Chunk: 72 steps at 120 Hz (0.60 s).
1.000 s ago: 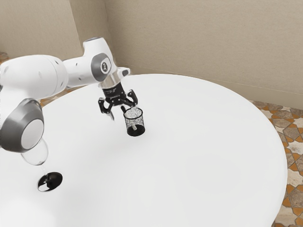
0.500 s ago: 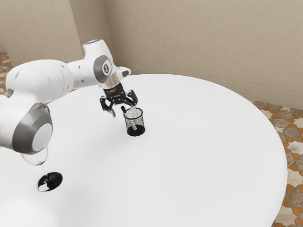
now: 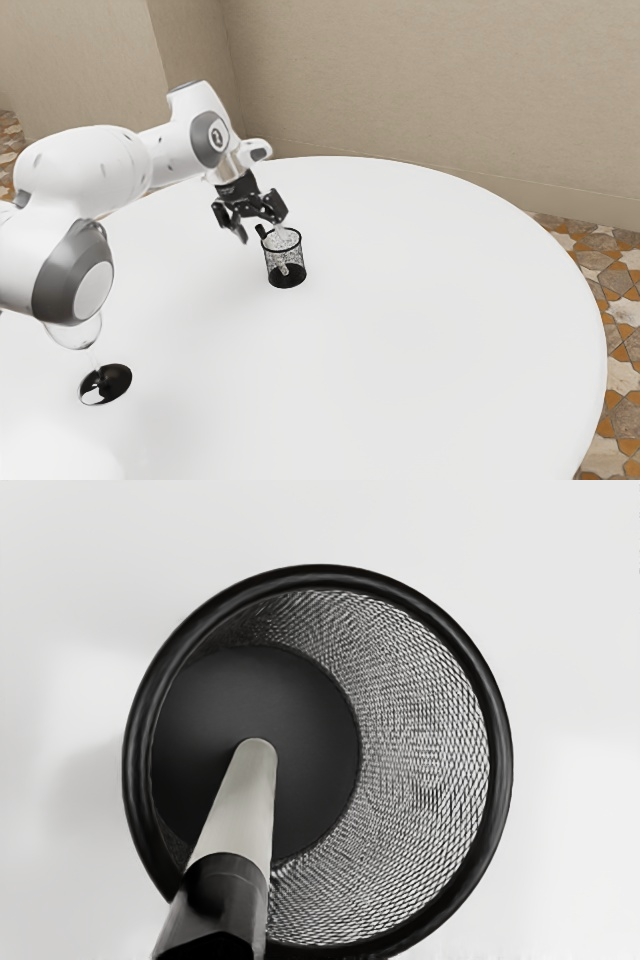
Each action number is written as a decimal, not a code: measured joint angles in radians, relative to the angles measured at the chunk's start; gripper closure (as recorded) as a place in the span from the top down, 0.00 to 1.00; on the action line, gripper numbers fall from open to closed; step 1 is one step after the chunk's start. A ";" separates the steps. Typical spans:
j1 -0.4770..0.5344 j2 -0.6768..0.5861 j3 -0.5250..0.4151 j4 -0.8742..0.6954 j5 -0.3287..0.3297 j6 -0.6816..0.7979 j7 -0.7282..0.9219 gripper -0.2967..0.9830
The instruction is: Take the marker out of the pen holder and place it to the left of the pen holder.
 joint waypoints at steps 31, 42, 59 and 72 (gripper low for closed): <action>-0.001 0.077 0.057 0.106 -0.056 -0.041 0.129 0.77; -0.001 0.091 0.061 0.122 -0.077 -0.045 0.154 0.77; -0.001 0.102 0.069 0.143 -0.096 -0.045 0.182 0.77; -0.001 0.103 0.070 0.134 -0.104 -0.049 0.199 0.77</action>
